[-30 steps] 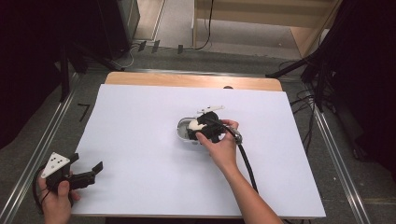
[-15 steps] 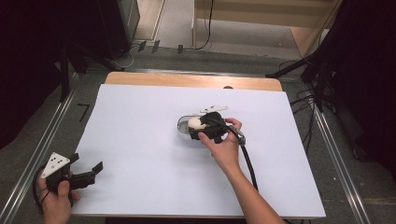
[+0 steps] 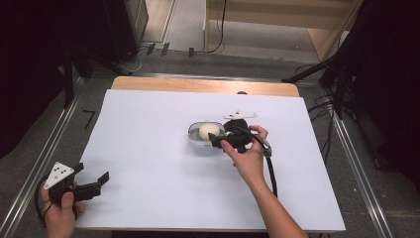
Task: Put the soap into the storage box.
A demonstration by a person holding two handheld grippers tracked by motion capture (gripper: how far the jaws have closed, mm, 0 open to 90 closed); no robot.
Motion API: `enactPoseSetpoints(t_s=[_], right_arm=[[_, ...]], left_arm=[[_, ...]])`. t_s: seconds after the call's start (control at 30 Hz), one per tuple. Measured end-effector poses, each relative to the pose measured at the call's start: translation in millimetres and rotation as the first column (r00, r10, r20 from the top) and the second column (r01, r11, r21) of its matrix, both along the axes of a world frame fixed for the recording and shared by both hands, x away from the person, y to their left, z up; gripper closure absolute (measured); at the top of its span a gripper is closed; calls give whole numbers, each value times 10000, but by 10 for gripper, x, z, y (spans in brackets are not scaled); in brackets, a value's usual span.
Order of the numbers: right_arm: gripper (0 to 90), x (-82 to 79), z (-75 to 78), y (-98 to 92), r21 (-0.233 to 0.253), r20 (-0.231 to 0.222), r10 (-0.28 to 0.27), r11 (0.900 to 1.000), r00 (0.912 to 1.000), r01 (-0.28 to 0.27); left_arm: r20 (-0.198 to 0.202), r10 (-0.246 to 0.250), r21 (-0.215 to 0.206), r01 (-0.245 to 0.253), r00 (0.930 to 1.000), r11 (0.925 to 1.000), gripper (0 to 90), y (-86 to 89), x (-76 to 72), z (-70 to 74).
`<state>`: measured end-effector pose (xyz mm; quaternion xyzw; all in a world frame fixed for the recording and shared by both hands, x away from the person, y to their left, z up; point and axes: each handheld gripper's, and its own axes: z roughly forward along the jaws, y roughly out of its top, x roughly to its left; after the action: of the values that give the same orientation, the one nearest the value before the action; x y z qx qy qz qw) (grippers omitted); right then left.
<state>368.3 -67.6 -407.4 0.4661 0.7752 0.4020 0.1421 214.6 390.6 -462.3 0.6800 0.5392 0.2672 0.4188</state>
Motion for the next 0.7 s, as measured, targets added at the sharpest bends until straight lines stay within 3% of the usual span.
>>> enactPoseSetpoints(t_s=[0.17, 0.33, 0.5, 0.7], right_arm=[[228, -34, 0, -119, 124, 106, -56, 9999, 9999, 55], [134, -76, -41, -230, -31, 98, -62, 10000, 9999, 62], [131, -144, -70, -353, -19, 226, -16, 10000, 9997, 16], [130, -244, -115, -542, 511, 379, 39, 9987, 9993, -59]], left_arm=[[-4, 0, -8, 0, 10000, 10000, 13, 0, 1, 0], [-3, 4, -10, -4, 10000, 10000, 13, 1, 1, 0], [-9, 2, -1, -2, 10000, 10000, 13, 0, 2, -1], [-10, 7, 5, -7, 10000, 10000, 13, -3, 3, -2]])
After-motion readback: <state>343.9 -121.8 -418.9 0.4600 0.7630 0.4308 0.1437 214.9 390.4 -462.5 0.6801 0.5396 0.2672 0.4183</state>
